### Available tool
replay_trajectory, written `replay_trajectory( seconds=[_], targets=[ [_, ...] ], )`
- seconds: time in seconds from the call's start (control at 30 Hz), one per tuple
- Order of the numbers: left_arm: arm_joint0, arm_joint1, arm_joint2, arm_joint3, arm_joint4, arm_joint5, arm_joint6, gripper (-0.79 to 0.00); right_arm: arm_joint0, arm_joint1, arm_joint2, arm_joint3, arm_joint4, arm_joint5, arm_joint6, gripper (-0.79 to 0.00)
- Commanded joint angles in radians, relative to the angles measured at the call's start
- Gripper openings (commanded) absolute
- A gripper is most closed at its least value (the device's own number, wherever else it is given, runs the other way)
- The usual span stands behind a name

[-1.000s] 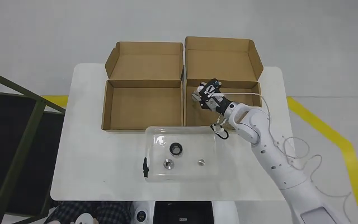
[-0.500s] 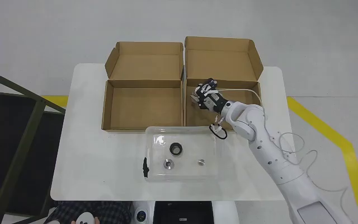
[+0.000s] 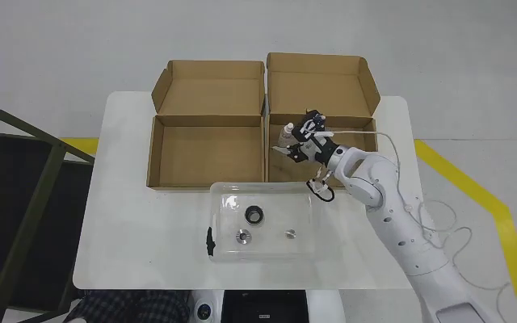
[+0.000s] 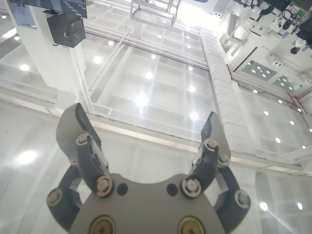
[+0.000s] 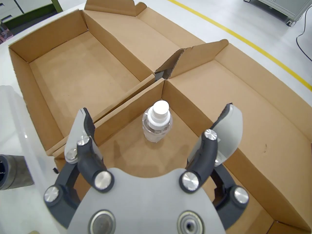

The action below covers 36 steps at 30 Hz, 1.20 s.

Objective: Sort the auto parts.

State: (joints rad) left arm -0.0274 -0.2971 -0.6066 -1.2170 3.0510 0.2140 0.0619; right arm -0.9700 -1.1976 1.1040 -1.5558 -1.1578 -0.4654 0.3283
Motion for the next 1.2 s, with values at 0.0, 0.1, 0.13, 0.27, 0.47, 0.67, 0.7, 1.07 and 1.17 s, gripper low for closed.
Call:
replay_trajectory(
  seconds=[0.0, 0.1, 0.13, 0.27, 0.47, 0.67, 0.7, 1.07, 1.17],
  targets=[
    [0.000, 0.000, 0.000, 0.000, 0.000, 0.000, 0.000, 0.000, -0.033, 0.009, 0.030, -0.056, 0.006, -0.026, 0.019, 0.000],
    [0.000, 0.000, 0.000, 0.000, 0.000, 0.000, 0.000, 0.000, -0.092, 0.024, 0.074, -0.149, 0.001, -0.077, 0.068, 0.000],
    [0.000, 0.000, 0.000, 0.000, 0.000, 0.000, 0.000, 0.000, -0.114, 0.029, 0.088, -0.180, 0.000, -0.093, 0.084, 0.000],
    [0.000, 0.000, 0.000, 0.000, 0.000, 0.000, 0.000, 0.000, -0.211, 0.047, 0.140, -0.293, -0.008, -0.142, 0.125, 0.000],
    [0.000, 0.000, 0.000, 0.000, 0.000, 0.000, 0.000, 0.000, -0.336, 0.068, 0.197, -0.405, -0.032, -0.216, 0.134, 0.000],
    [0.000, 0.000, 0.000, 0.000, 0.000, 0.000, 0.000, 0.000, -0.424, 0.084, 0.224, -0.473, -0.083, -0.295, 0.133, 0.000],
    [0.000, 0.000, 0.000, 0.000, 0.000, 0.000, 0.000, 0.000, -0.434, 0.086, 0.225, -0.479, -0.088, -0.305, 0.133, 0.000],
    [0.000, 0.000, 0.000, 0.000, 0.000, 0.000, 0.000, 0.000, -0.487, 0.105, 0.196, -0.554, -0.166, -0.417, 0.182, 0.000],
    [0.000, 0.000, 0.000, 0.000, 0.000, 0.000, 0.000, 0.000, -0.502, 0.110, 0.191, -0.557, -0.173, -0.425, 0.205, 0.000]
  ],
)
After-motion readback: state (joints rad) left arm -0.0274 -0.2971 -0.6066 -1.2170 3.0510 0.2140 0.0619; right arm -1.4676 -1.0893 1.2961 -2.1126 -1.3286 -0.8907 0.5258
